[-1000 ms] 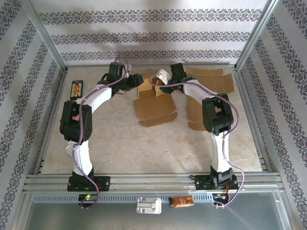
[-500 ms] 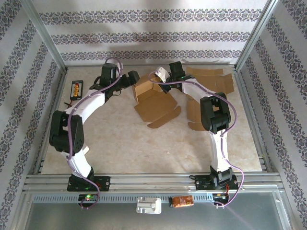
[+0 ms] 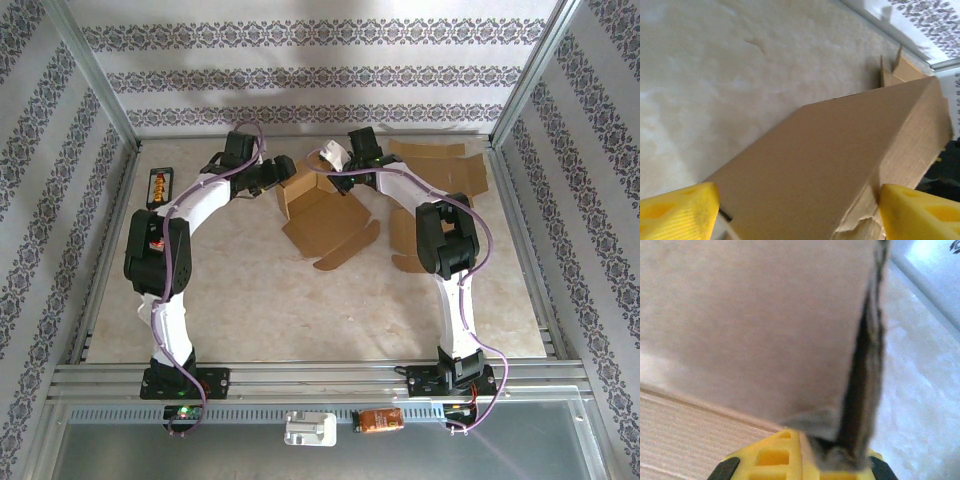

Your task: Fold the paper box

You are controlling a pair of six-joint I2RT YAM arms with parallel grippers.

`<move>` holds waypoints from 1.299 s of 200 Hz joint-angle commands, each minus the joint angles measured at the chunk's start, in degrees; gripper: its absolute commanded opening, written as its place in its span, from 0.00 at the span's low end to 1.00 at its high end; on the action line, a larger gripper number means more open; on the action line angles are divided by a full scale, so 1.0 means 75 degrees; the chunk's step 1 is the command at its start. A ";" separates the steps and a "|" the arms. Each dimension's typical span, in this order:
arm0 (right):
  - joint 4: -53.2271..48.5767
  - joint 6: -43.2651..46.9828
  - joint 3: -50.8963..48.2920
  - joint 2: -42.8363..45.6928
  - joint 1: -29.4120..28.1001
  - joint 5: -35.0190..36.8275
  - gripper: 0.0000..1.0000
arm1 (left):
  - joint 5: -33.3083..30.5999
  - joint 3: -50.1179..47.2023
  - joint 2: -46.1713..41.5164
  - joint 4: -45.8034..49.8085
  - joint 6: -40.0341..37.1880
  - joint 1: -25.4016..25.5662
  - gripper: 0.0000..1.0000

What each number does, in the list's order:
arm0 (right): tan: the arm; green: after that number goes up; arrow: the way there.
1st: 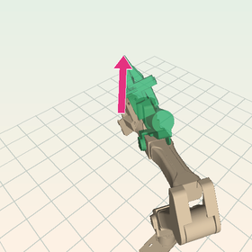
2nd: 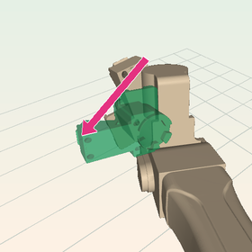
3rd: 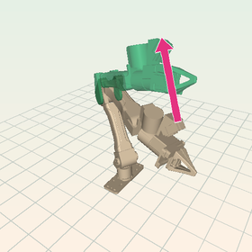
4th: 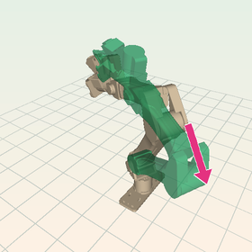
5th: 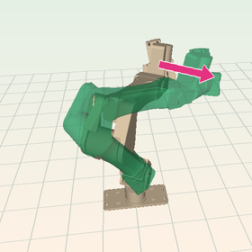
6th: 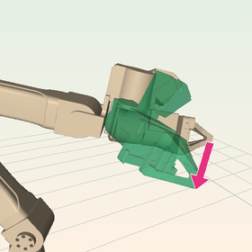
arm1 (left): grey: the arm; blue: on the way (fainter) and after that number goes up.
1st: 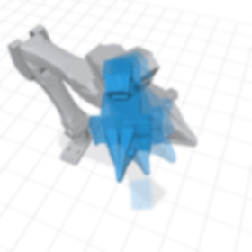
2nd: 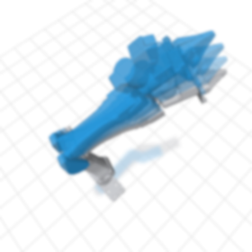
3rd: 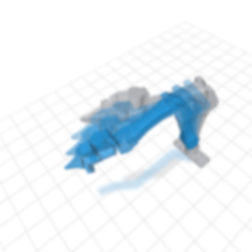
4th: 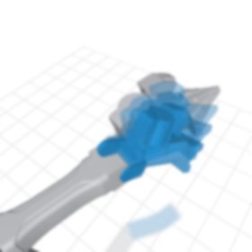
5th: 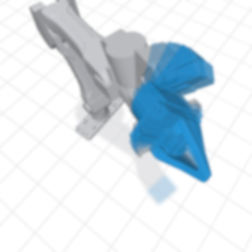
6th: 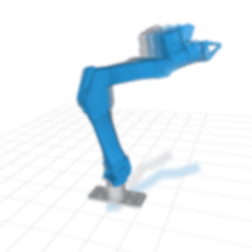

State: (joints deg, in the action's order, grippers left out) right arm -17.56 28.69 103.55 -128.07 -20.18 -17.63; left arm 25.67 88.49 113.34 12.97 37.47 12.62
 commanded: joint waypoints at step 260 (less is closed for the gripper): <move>-0.1704 0.0093 0.3437 -0.1924 -0.0555 0.0465 0.00 | 0.0750 0.0892 0.0493 0.0940 -0.0644 -0.0139 0.63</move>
State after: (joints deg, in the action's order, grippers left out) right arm -27.46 27.53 127.81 -141.99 -23.03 -15.66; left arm 30.24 95.66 116.75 19.29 32.75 11.97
